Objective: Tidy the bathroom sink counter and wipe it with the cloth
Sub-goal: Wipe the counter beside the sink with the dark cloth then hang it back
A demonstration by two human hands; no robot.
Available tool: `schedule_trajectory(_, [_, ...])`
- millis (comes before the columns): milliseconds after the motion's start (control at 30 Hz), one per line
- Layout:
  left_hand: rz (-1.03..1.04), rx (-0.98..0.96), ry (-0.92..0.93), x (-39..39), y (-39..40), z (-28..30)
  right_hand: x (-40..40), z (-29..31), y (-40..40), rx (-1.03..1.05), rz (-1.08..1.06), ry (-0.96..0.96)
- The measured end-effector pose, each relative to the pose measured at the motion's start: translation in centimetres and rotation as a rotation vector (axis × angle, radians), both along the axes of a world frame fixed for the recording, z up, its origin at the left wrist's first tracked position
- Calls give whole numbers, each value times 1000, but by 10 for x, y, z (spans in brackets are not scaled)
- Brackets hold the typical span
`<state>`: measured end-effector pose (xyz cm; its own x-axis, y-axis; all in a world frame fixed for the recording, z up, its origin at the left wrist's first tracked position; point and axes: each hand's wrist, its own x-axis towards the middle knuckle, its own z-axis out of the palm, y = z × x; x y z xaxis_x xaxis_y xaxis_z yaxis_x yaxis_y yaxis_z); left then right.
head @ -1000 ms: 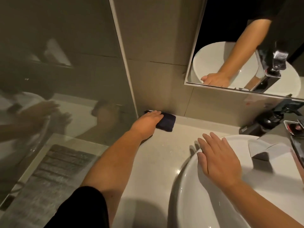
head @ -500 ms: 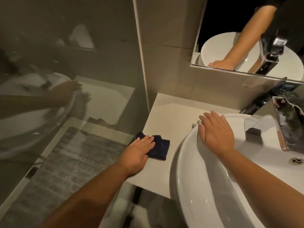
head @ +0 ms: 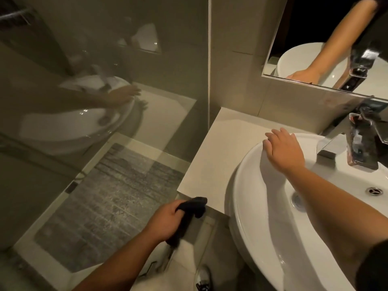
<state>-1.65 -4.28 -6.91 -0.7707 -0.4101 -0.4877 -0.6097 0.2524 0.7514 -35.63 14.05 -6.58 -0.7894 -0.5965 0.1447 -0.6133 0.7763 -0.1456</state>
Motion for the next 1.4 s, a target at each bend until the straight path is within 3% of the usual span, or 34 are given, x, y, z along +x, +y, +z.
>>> schedule_trajectory(100, [425, 606, -21, -9, 3, 17, -2, 0, 1, 7, 4, 4])
schedule_trajectory(167, [584, 777, 12, -22, 1, 27, -4, -1, 2, 18, 8, 15])
schedule_trajectory(233, [637, 814, 59, -44, -2, 33, -5, -2, 2, 22, 8, 26])
schedule_trajectory(333, [582, 655, 147, -99, -10, 35, -7, -4, 3, 24, 3, 39])
schedule_trajectory(600, [5, -305, 227, -293, -47, 19, -9, -16, 1, -2, -23, 9])
schedule_trajectory(700, [-346, -653, 235, -357, -52, -2, -10, -19, 0, 0, -32, 16])
schedule_trajectory(833, [-954, -868, 151, -400, -52, -44, -11, -28, 0, -48, -37, 94])
schedule_trajectory(1067, [-976, -842, 227, -364, -57, -48, -7, -30, -1, -79, -38, 137])
schedule_trajectory(1400, [-805, -666, 137, -142, -23, -36, -4, -14, 2, -16, -1, 6])
